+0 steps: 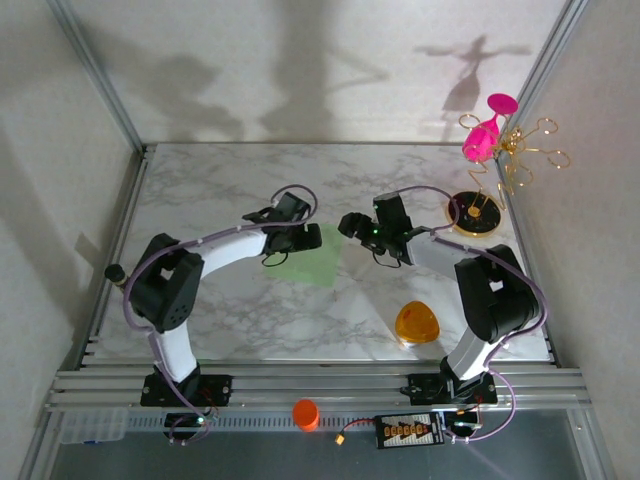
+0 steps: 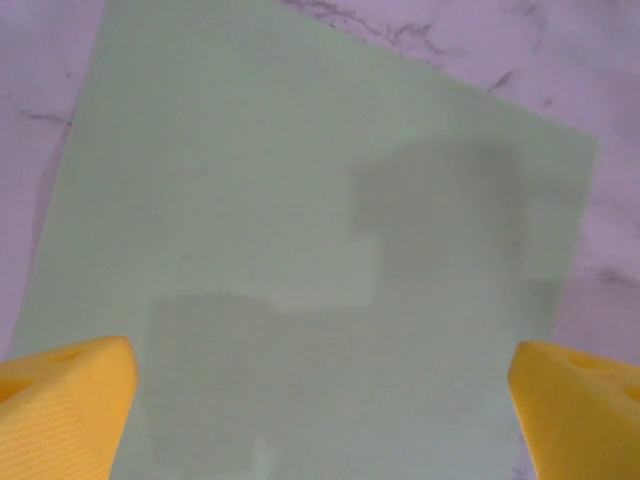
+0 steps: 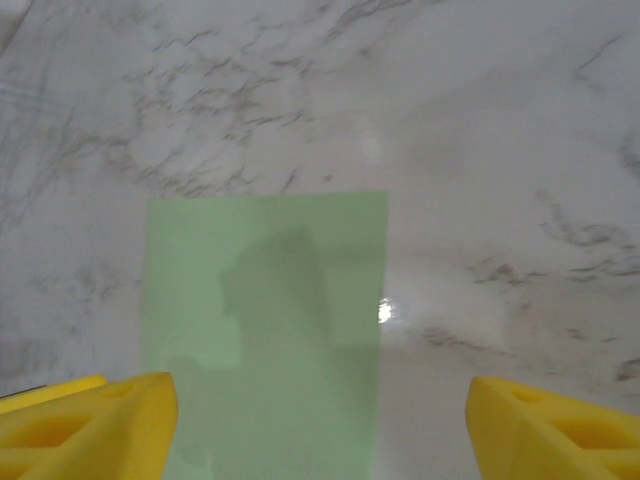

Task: Fold a paper plane with a square sheet of paper (pick it up from the middle)

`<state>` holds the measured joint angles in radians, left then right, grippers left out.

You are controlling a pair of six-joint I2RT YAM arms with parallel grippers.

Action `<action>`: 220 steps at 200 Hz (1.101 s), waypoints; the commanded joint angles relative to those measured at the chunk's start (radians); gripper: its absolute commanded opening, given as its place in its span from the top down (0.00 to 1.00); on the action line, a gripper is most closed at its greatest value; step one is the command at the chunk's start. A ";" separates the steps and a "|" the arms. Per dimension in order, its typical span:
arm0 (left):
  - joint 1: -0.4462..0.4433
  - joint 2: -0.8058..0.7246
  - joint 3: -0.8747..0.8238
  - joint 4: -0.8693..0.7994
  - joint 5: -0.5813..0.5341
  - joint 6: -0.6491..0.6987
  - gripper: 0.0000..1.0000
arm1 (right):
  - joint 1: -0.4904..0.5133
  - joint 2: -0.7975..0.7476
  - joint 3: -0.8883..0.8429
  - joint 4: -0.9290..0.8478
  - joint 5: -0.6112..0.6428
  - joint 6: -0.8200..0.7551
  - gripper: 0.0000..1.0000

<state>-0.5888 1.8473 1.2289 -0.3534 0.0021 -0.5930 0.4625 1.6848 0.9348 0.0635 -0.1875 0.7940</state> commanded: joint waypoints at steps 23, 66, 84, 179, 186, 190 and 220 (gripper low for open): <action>-0.060 0.166 0.196 -0.217 -0.161 0.146 0.01 | -0.034 -0.094 -0.027 -0.066 0.168 -0.005 0.08; -0.080 0.274 0.301 -0.283 -0.171 0.171 0.02 | -0.083 -0.175 -0.099 -0.047 0.216 -0.023 0.01; -0.080 0.293 0.318 -0.296 -0.163 0.177 0.04 | -0.092 -0.186 -0.111 -0.043 0.217 -0.030 0.01; -0.047 0.320 0.242 -0.233 -0.032 0.180 0.10 | -0.101 -0.160 -0.113 -0.041 0.193 -0.018 0.01; -0.042 0.321 0.233 -0.227 -0.020 0.178 0.10 | -0.100 -0.159 -0.113 -0.042 0.193 -0.017 0.01; -0.038 0.320 0.226 -0.222 -0.014 0.177 0.10 | -0.100 -0.158 -0.111 -0.042 0.191 -0.016 0.01; -0.023 0.316 0.189 -0.195 0.015 0.170 0.11 | -0.100 -0.151 -0.106 -0.045 0.189 -0.012 0.01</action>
<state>-0.6357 2.1117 1.4857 -0.5232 -0.0406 -0.4252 0.3687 1.5200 0.8280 0.0250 0.0002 0.7780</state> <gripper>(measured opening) 0.897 0.987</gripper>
